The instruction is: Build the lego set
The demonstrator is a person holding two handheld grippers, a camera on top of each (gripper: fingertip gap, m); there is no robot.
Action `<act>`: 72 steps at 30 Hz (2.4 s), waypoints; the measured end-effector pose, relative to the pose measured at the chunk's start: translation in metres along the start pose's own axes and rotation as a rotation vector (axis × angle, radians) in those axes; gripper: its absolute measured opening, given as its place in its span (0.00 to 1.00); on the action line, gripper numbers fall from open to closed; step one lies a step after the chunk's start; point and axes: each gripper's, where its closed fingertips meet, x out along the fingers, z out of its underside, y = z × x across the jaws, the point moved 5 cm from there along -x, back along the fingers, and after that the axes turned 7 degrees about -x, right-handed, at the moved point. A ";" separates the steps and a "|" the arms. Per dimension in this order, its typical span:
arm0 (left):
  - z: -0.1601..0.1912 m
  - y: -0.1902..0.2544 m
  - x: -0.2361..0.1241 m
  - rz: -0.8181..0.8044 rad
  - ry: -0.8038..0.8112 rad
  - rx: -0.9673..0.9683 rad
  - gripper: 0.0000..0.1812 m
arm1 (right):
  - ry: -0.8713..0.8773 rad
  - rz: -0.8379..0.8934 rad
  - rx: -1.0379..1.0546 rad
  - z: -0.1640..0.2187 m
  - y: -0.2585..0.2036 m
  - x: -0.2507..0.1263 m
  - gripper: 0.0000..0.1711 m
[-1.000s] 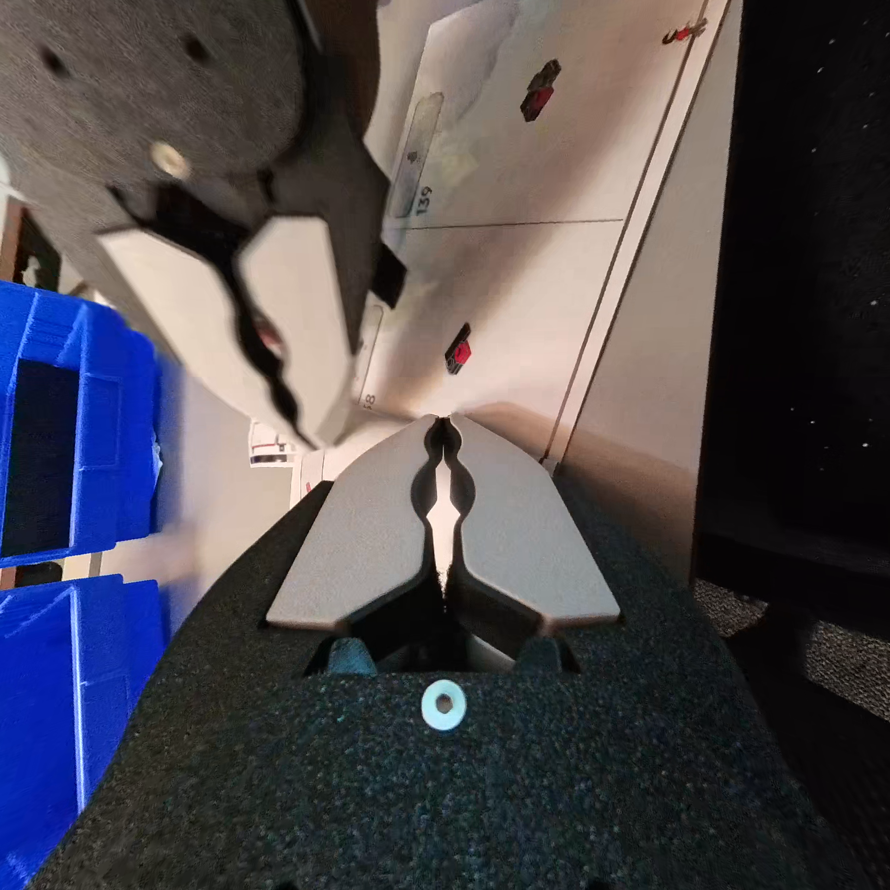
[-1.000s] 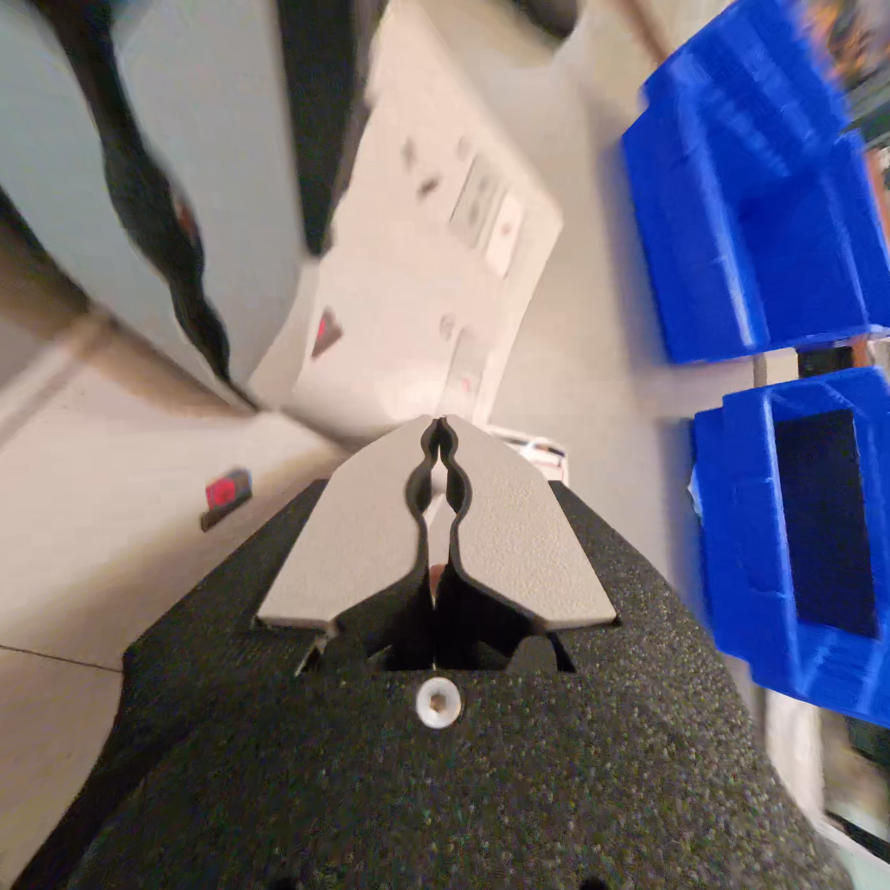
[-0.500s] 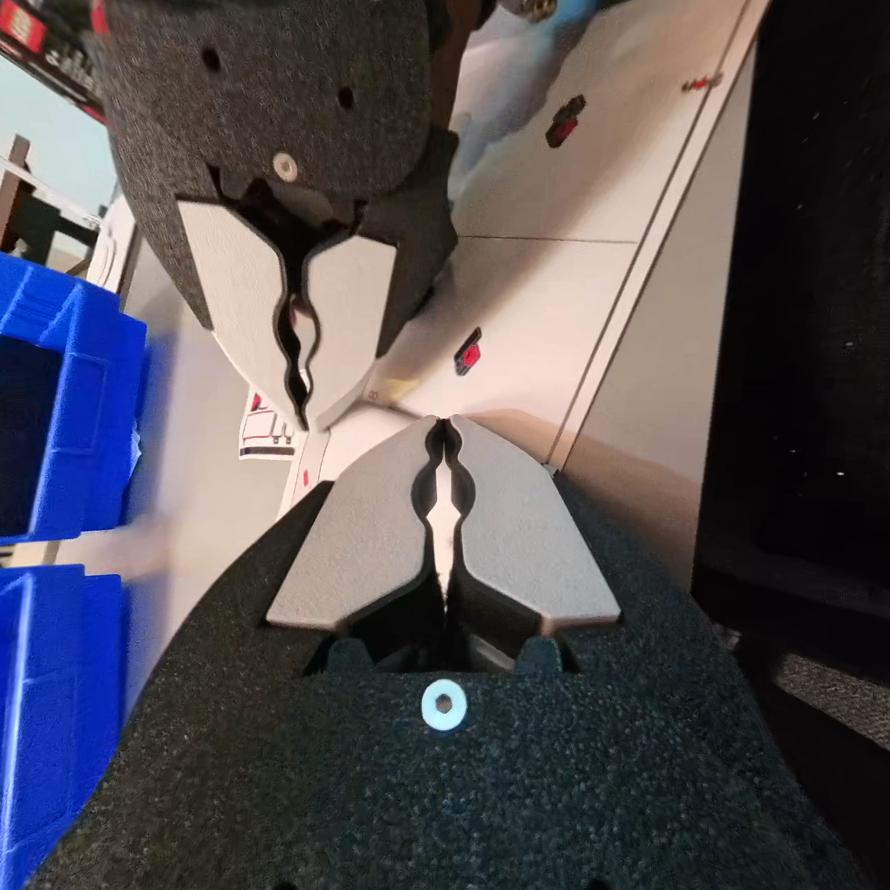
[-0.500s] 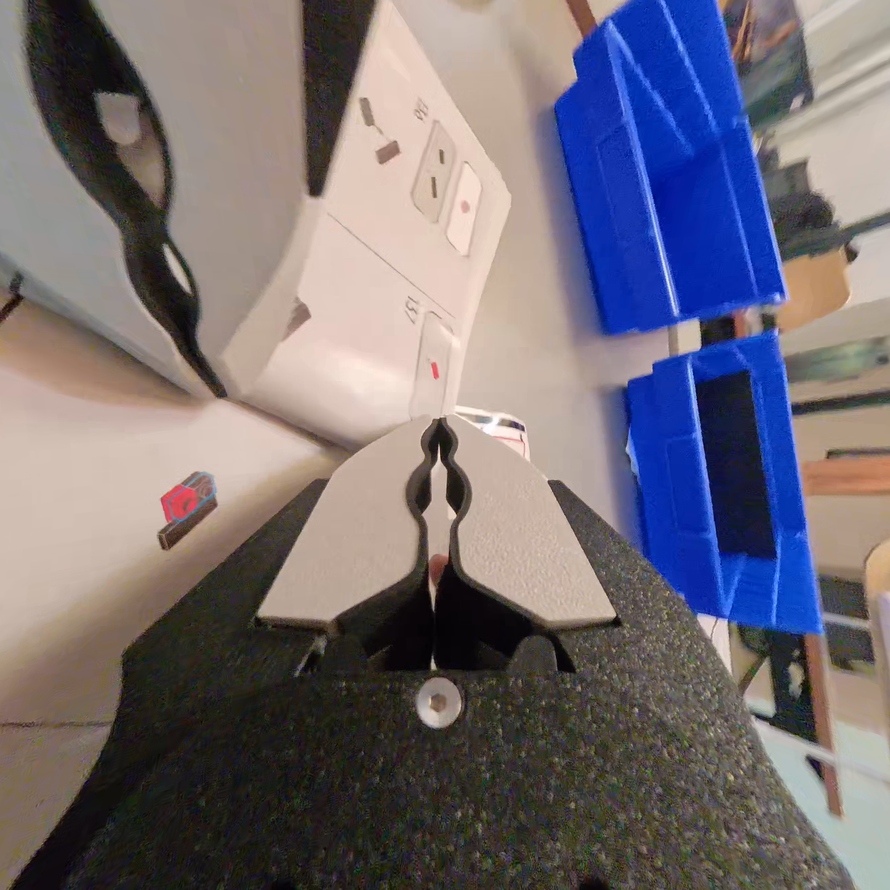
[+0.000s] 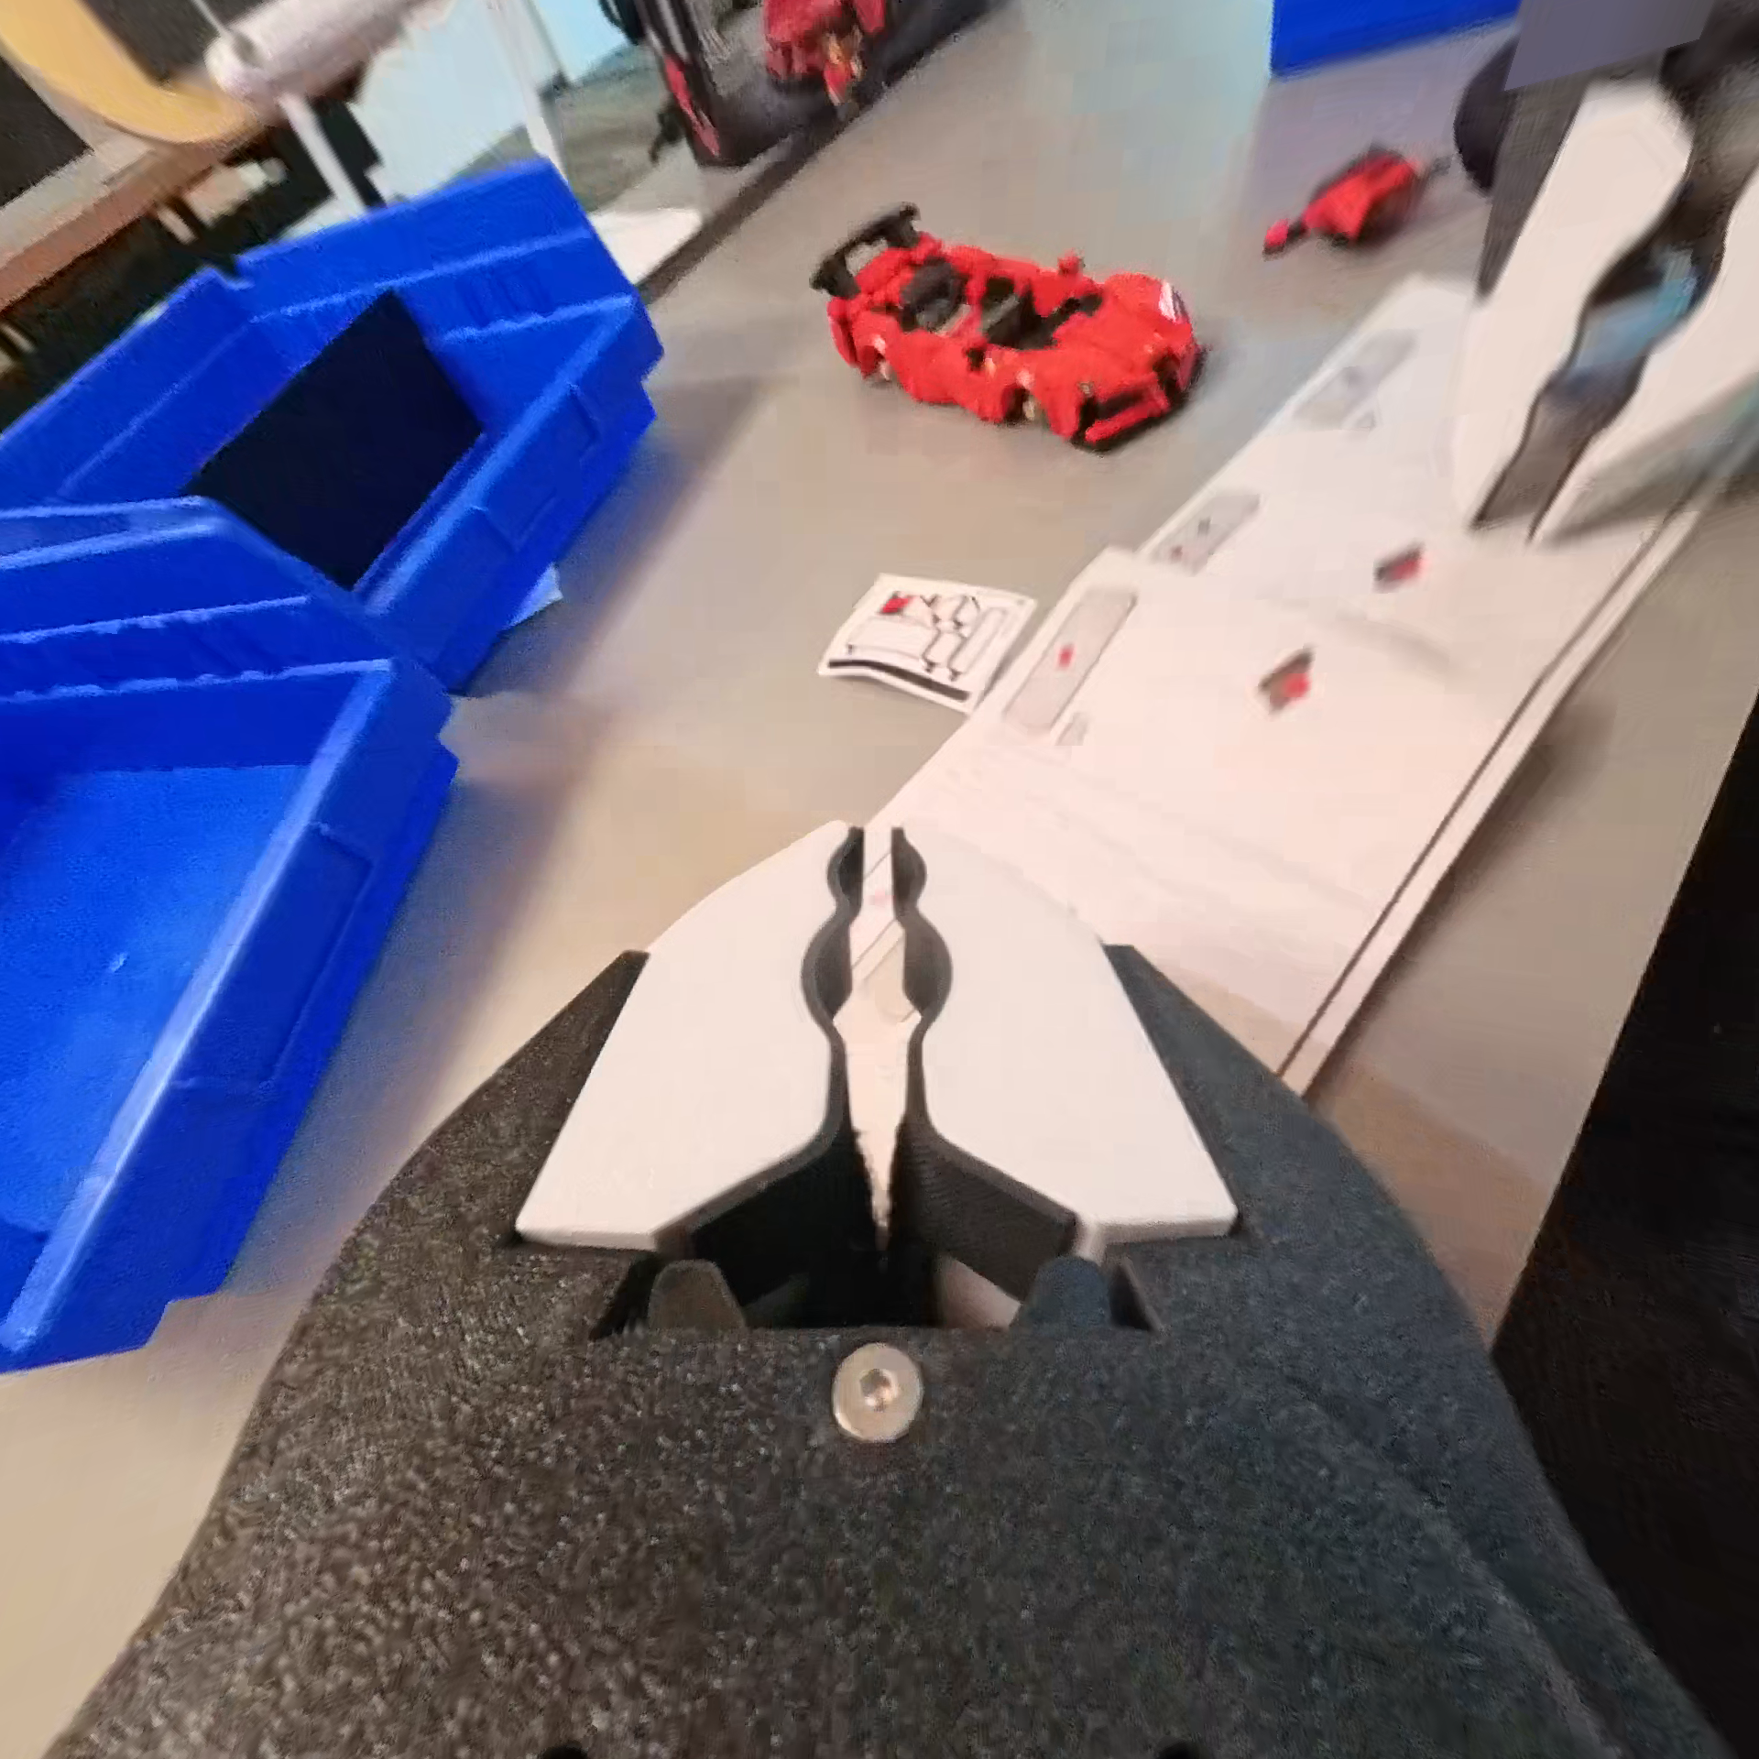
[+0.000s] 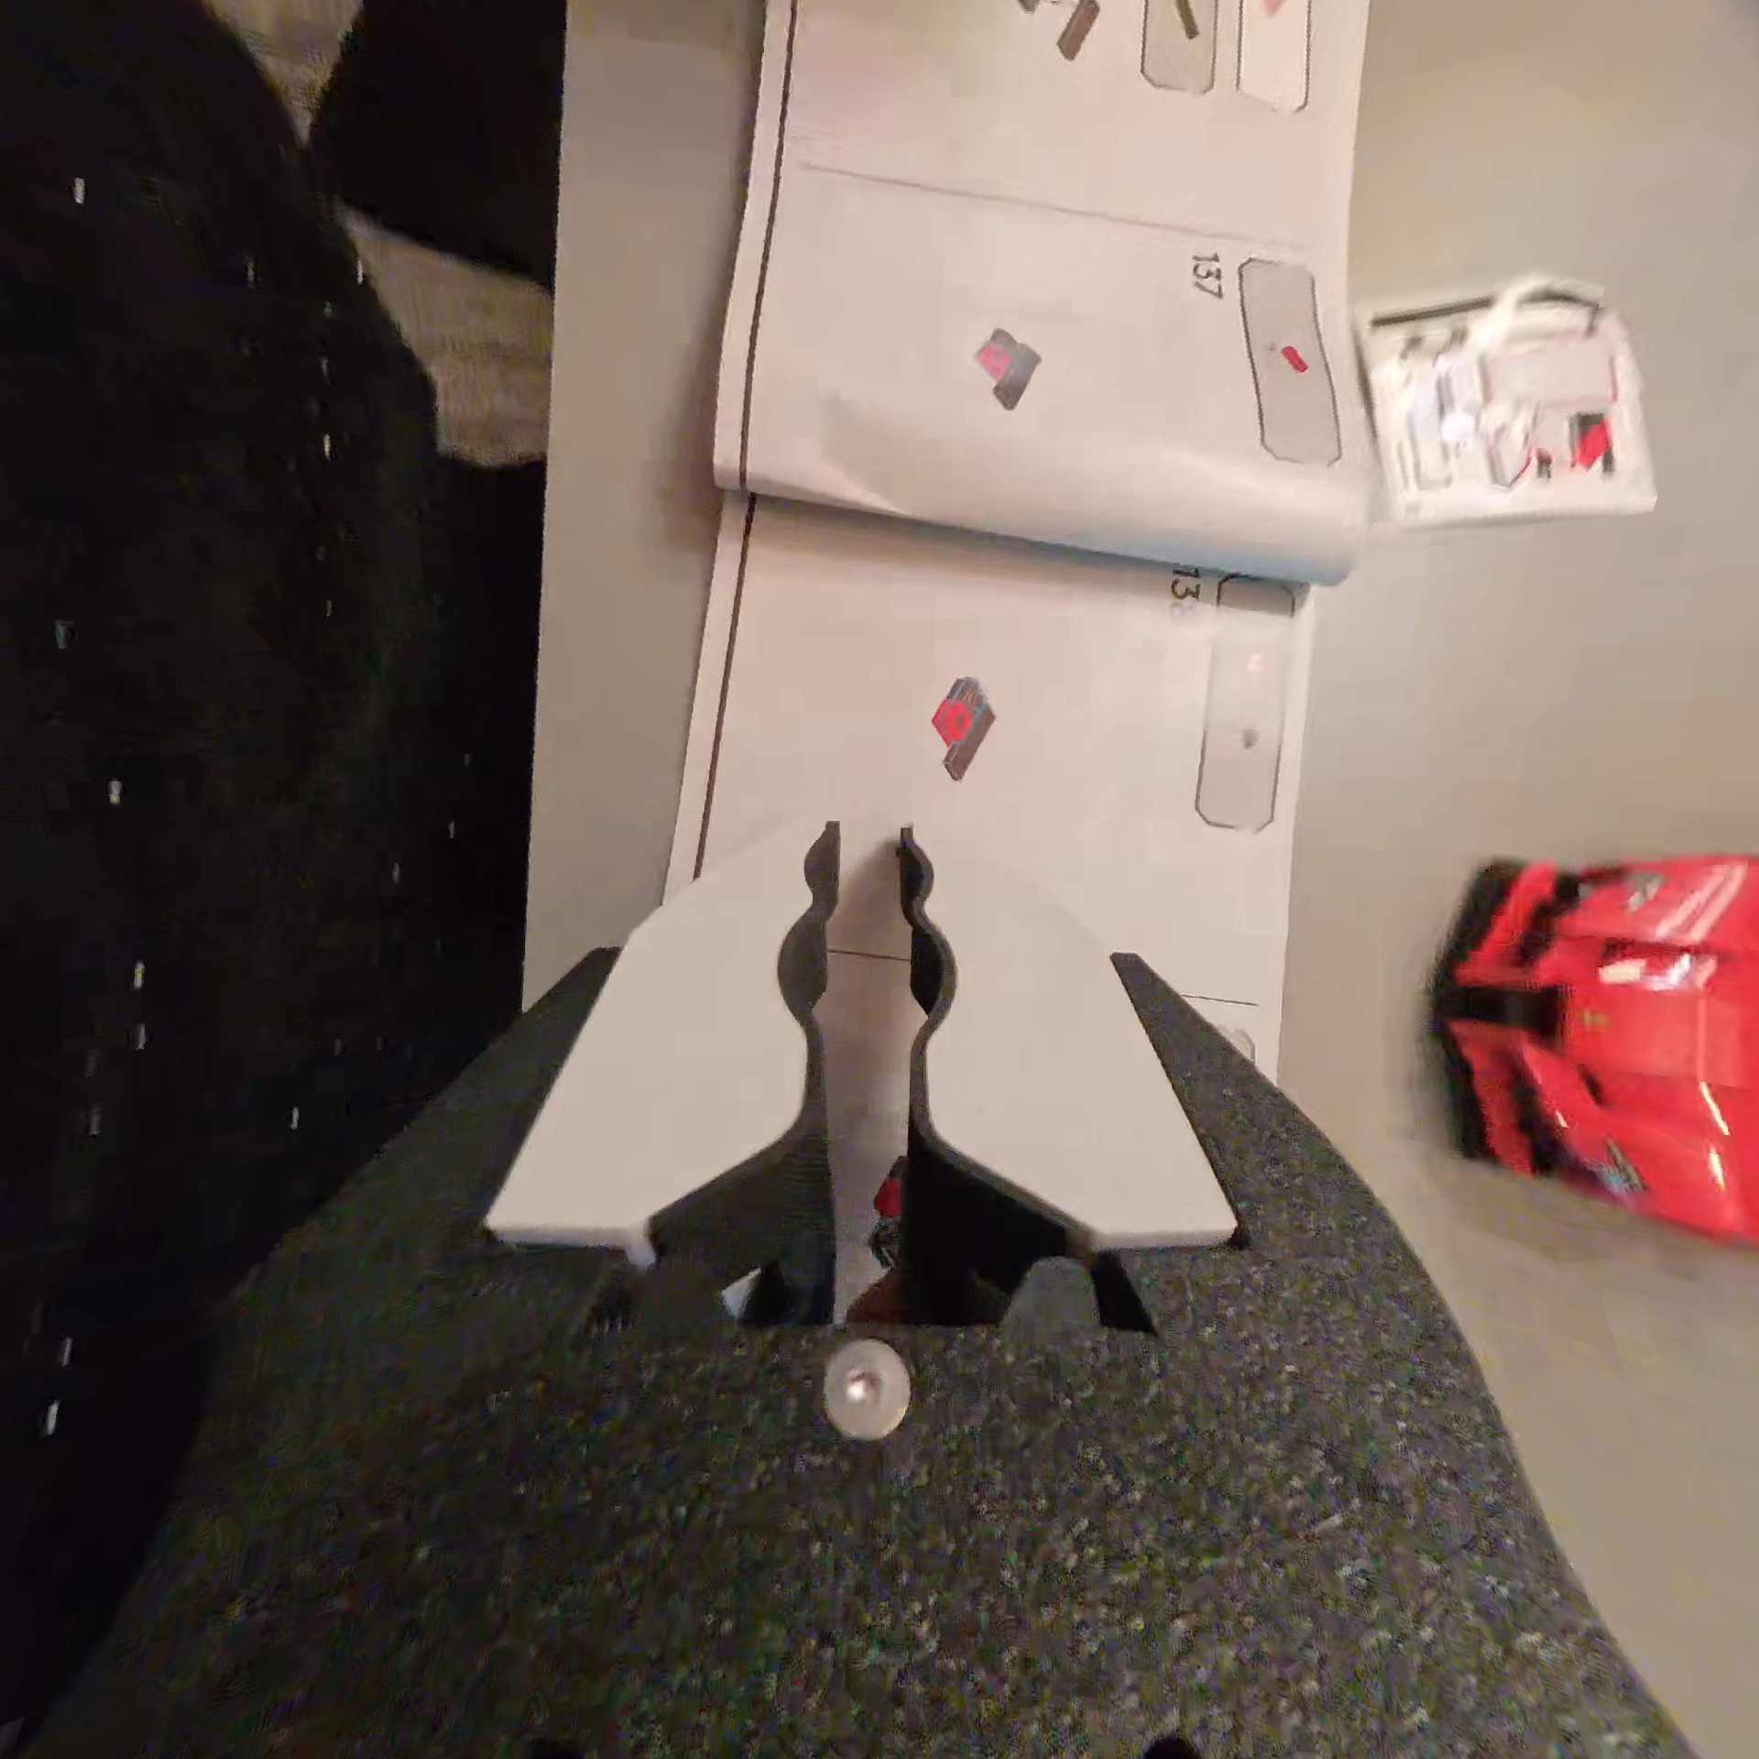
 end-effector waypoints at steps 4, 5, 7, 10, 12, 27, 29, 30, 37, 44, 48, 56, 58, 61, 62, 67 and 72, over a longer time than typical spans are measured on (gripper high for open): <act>0.005 0.020 0.021 0.007 -0.101 0.111 0.05 | -0.081 -0.054 0.025 0.042 -0.001 -0.036 0.07; 0.002 0.024 0.027 0.011 -0.094 0.121 0.04 | -0.074 -0.054 0.043 0.047 -0.003 -0.041 0.07; -0.004 0.029 0.037 0.033 -0.068 0.112 0.04 | -0.050 -0.045 0.068 0.051 -0.007 -0.043 0.07; -0.017 0.030 0.051 0.055 -0.052 0.092 0.05 | -0.052 -0.028 0.038 0.051 -0.009 -0.044 0.12; -0.028 0.025 0.058 0.061 -0.069 0.086 0.05 | -0.006 -0.020 0.047 0.043 -0.007 -0.046 0.22; -0.109 -0.055 0.038 0.121 0.076 -0.203 0.05 | 0.139 -0.115 0.143 -0.043 0.056 -0.025 0.43; -0.106 -0.060 0.038 0.088 0.088 -0.205 0.05 | 0.166 -0.092 0.170 -0.038 0.065 -0.026 0.41; -0.106 -0.063 0.038 0.072 0.103 -0.215 0.05 | 0.174 -0.066 0.183 -0.035 0.070 -0.027 0.41; -0.119 -0.057 0.008 0.085 0.334 -0.334 0.06 | 0.404 0.096 0.346 -0.055 0.072 -0.073 0.37; -0.108 -0.041 -0.030 -0.005 0.372 -0.342 0.06 | 0.688 0.227 0.462 -0.067 0.043 -0.088 0.34; -0.106 -0.024 -0.034 -0.006 0.318 -0.284 0.06 | 0.557 0.166 0.400 -0.077 0.042 -0.088 0.40; -0.150 0.014 -0.020 0.097 0.457 -0.205 0.08 | 0.420 0.278 0.246 -0.060 0.021 -0.076 0.40; -0.155 0.021 -0.006 0.136 0.455 -0.221 0.08 | 0.339 0.258 0.270 -0.036 0.024 -0.068 0.39; -0.158 0.023 0.013 0.202 0.389 -0.256 0.09 | 0.314 0.202 0.309 -0.014 0.033 -0.054 0.30; -0.158 0.023 0.017 0.206 0.355 -0.254 0.10 | 0.328 0.160 0.321 -0.012 0.035 -0.049 0.25; -0.147 0.016 0.003 0.140 0.308 -0.200 0.10 | 0.317 -0.102 0.206 -0.021 0.029 -0.013 0.22; -0.136 -0.004 -0.034 0.020 0.355 -0.220 0.10 | 0.268 -0.087 0.112 -0.027 0.028 0.021 0.24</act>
